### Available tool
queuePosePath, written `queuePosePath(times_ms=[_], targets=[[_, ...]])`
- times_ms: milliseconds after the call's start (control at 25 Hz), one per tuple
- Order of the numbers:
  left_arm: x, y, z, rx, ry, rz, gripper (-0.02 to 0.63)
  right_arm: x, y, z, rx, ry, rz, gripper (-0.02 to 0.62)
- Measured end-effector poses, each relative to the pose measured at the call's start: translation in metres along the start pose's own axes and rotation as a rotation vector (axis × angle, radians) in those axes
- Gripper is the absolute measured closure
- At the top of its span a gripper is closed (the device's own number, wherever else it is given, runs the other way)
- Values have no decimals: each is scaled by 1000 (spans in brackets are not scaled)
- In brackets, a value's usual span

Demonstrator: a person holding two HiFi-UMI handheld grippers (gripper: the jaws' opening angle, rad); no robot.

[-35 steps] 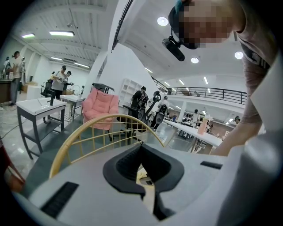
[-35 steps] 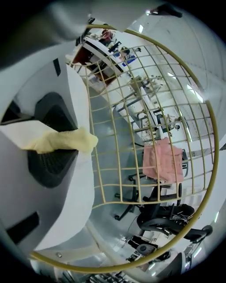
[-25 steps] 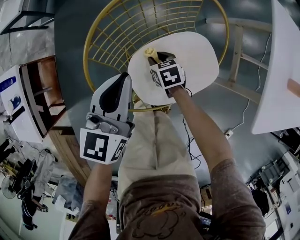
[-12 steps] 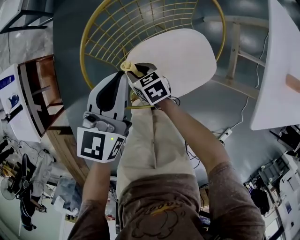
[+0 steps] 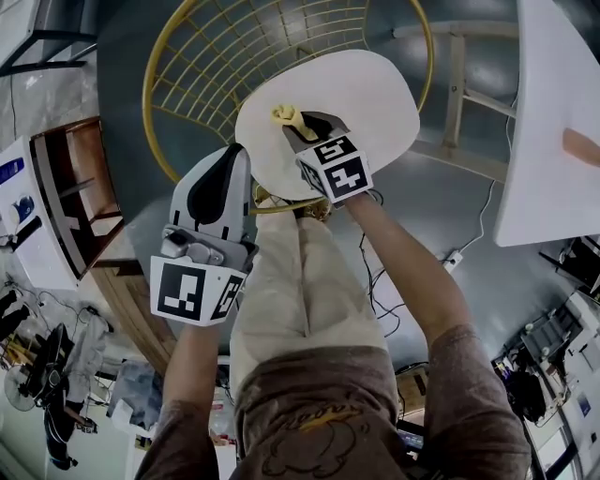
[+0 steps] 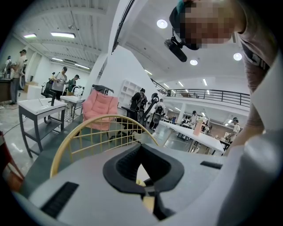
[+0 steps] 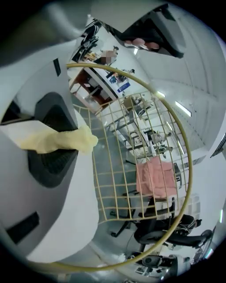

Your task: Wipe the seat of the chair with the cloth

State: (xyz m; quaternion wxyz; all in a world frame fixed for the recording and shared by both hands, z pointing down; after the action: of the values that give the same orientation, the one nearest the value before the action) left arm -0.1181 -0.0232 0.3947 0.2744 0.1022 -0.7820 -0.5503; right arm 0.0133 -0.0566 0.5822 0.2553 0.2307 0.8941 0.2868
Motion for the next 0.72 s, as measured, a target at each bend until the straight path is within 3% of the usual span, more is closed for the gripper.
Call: queuePosePath(times_ms=[400, 720], targets=[[-6, 2, 15, -9, 13, -10, 603, -116, 16, 81, 22, 313, -33, 466], [-8, -4, 23, -33, -15, -8, 603, -162, 21, 111, 71, 429, -16, 466]])
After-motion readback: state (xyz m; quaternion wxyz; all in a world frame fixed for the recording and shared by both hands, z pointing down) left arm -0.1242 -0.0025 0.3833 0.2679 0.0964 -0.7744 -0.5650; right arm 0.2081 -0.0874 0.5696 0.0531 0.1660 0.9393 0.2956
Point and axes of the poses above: the fingertips, and each gripper's own axes: z backward along the fingers, x to its left, y out of its underside, the point moved 6 cm from there along z, backward along the fingers, and after that the axes turned 4 degrees about -x, right-handed, at the moved point
